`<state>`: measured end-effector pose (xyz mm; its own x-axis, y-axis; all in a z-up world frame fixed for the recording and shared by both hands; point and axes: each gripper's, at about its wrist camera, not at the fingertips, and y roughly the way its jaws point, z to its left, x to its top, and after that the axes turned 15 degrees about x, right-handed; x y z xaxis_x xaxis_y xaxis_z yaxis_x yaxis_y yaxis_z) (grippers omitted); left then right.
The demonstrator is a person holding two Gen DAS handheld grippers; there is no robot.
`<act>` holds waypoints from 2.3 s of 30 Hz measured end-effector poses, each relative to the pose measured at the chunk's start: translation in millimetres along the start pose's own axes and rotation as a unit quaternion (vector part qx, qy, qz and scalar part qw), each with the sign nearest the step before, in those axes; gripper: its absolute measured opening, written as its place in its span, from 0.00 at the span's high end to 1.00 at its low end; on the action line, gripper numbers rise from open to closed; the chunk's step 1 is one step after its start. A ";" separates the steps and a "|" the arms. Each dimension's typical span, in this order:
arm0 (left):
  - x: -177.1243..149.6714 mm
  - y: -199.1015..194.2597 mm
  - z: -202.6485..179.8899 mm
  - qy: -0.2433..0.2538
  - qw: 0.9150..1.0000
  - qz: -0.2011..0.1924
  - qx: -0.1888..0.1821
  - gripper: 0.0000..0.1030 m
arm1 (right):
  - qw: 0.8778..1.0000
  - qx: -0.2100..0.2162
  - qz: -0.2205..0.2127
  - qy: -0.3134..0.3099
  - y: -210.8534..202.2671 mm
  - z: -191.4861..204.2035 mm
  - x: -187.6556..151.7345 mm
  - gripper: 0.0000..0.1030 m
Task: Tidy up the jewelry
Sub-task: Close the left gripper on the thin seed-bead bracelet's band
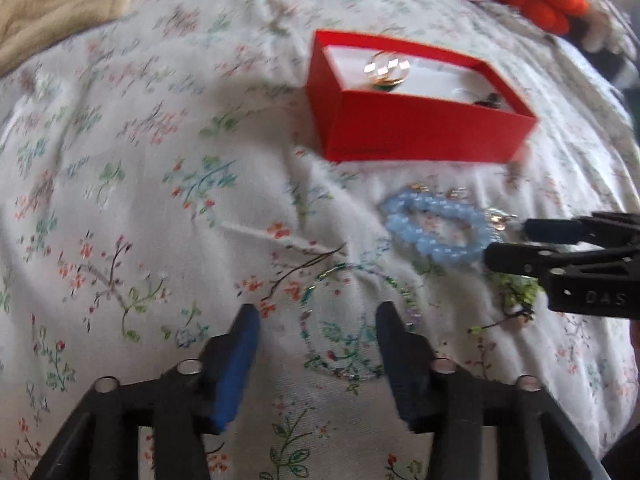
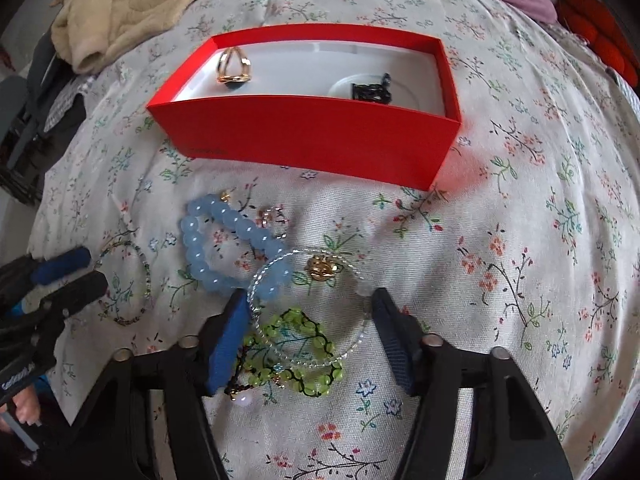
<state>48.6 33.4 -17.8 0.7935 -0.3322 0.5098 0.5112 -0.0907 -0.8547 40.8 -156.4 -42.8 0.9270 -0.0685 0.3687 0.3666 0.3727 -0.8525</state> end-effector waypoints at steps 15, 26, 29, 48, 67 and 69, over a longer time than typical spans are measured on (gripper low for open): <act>-11.4 16.8 -40.5 0.121 0.992 -0.009 0.036 0.30 | 1.000 0.014 -0.024 0.000 -29.4 -6.3 -3.0 0.47; -6.1 22.1 -35.9 0.100 0.994 -0.012 0.040 0.44 | 1.000 0.010 -0.013 -0.007 -14.9 -6.0 -7.8 0.33; -6.7 21.1 -34.8 0.098 0.994 -0.012 0.040 0.44 | 1.000 -0.004 -0.005 -0.025 -3.7 -0.1 -8.5 0.33; -5.1 6.1 -30.9 0.095 0.994 -0.025 0.043 0.48 | 0.998 -0.007 -0.027 -0.055 -10.7 8.7 -7.9 0.49; -7.4 21.4 -29.1 0.103 0.993 -0.007 0.049 0.33 | 0.998 -0.027 -0.025 -0.055 9.6 4.4 -7.7 0.24; -6.4 22.6 -27.9 0.097 0.994 -0.005 0.046 0.32 | 0.998 -0.025 -0.025 -0.057 9.6 4.8 -8.0 0.27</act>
<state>45.9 7.2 -43.1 0.7136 -0.5077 0.4827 0.5542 -0.0124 -0.8323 36.4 -147.8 -52.1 0.8934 0.0209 0.4487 0.4186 0.3240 -0.8484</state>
